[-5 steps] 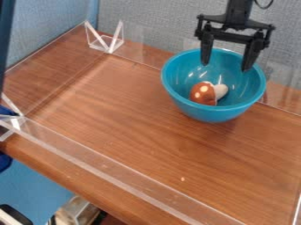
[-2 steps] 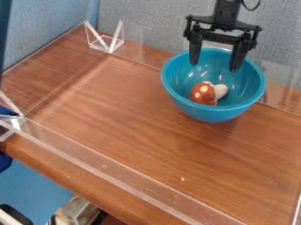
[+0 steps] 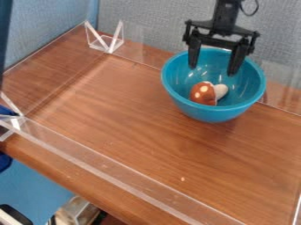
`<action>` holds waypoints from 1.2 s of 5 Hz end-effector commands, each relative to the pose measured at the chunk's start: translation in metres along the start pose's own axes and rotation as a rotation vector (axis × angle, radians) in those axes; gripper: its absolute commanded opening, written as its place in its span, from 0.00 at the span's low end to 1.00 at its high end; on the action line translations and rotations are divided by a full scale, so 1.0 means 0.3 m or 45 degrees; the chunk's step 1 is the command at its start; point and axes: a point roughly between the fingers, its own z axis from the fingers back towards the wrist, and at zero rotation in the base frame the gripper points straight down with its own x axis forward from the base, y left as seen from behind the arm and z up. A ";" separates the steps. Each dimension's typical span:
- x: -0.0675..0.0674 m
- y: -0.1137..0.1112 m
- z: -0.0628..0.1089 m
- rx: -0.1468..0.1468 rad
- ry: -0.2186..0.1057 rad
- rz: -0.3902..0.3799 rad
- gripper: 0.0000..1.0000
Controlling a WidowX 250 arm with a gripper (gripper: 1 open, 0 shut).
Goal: Put the mushroom in the blue bowl
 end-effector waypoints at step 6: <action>-0.015 0.041 -0.016 0.023 -0.041 -0.156 1.00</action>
